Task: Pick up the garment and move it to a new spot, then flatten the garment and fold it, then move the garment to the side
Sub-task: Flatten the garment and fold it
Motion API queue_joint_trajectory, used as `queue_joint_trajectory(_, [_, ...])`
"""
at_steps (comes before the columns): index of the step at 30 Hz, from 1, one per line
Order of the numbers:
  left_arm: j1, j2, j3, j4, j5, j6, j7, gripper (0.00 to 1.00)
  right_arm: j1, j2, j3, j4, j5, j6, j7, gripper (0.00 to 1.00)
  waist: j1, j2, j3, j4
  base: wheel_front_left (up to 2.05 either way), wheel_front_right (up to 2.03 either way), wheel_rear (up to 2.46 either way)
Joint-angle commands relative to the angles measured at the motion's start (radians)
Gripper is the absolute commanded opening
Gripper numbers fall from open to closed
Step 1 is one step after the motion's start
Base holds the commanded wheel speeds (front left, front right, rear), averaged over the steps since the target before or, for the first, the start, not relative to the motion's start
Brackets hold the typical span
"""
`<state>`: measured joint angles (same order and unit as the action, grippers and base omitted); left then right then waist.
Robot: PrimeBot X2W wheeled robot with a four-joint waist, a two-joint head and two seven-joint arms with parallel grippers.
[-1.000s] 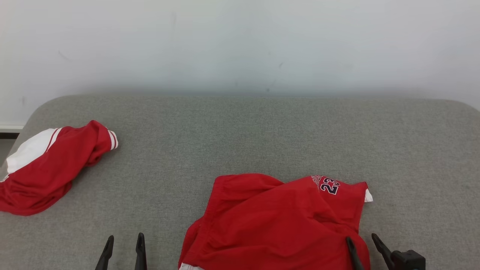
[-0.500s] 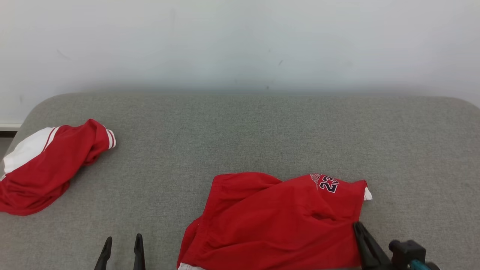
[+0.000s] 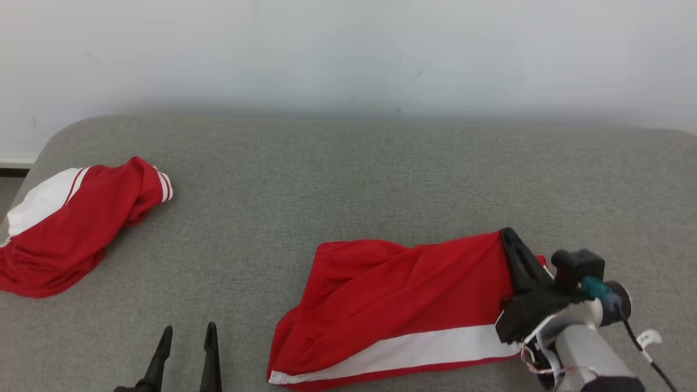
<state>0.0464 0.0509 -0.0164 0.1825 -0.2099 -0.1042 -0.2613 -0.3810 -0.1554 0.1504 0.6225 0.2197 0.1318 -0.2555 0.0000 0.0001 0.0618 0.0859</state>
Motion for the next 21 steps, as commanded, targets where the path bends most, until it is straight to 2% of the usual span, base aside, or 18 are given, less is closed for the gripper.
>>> queue_joint_trajectory(1, [-0.014, -0.001, -0.005, 0.004, -0.007, 0.005, -0.003, 1.00, -0.050, -0.011, -0.011, 0.062, -0.006, -0.002, -0.002, 0.00, 0.0000, -0.0001, 0.013, 0.016, 0.00, 0.00, 0.00])
queue_joint_trajectory(7, [-0.021, -0.001, -0.024, 0.012, -0.014, 0.006, -0.003, 1.00, -0.159, -0.021, -0.012, 0.250, -0.012, -0.002, -0.008, 0.00, 0.0000, -0.0001, 0.015, 0.032, 0.00, 0.00, 0.00])
queue_joint_trajectory(8, [-0.020, -0.001, -0.025, 0.014, -0.015, 0.006, -0.003, 1.00, -0.171, -0.022, -0.006, 0.269, -0.014, -0.002, -0.009, 0.26, 0.0000, -0.0001, 0.013, 0.032, 0.00, 0.00, 0.00])
queue_joint_trajectory(9, [-0.018, -0.001, -0.025, 0.015, -0.016, 0.005, -0.003, 1.00, -0.177, -0.024, -0.002, 0.283, -0.015, -0.002, -0.010, 1.00, 0.0000, -0.0001, 0.012, 0.031, 0.00, 0.00, 0.00])
queue_joint_trajectory(12, [-0.009, -0.001, -0.019, 0.018, -0.017, 0.006, -0.003, 1.00, -0.189, -0.029, -0.009, 0.284, -0.005, -0.002, -0.011, 1.00, 0.0000, -0.0001, 0.006, 0.020, 0.00, 0.00, 0.00])
queue_joint_trajectory(17, [0.000, -0.001, -0.014, 0.023, -0.012, 0.001, -0.003, 1.00, -0.150, -0.039, -0.043, 0.187, 0.003, -0.002, -0.011, 1.00, 0.0000, -0.0001, -0.006, 0.000, 0.00, 0.00, 0.00])
queue_joint_trajectory(18, [0.000, -0.001, -0.011, 0.026, -0.008, 0.000, -0.003, 1.00, -0.118, -0.047, -0.062, 0.115, -0.001, -0.002, -0.011, 1.00, 0.0000, -0.0001, -0.013, -0.008, 0.00, 0.00, 0.00])
queue_joint_trajectory(19, [0.000, -0.001, -0.011, 0.026, -0.008, 0.000, -0.003, 1.00, -0.118, -0.047, -0.062, 0.115, -0.001, -0.002, -0.011, 1.00, 0.0000, -0.0001, -0.013, -0.008, 0.00, 0.00, 0.00])
queue_joint_trajectory(21, [0.001, -0.001, -0.010, 0.029, -0.004, -0.004, -0.003, 1.00, -0.073, -0.047, -0.085, 0.034, -0.003, -0.002, -0.011, 1.00, 0.0000, -0.0001, -0.022, -0.014, 0.00, 0.00, 0.00])
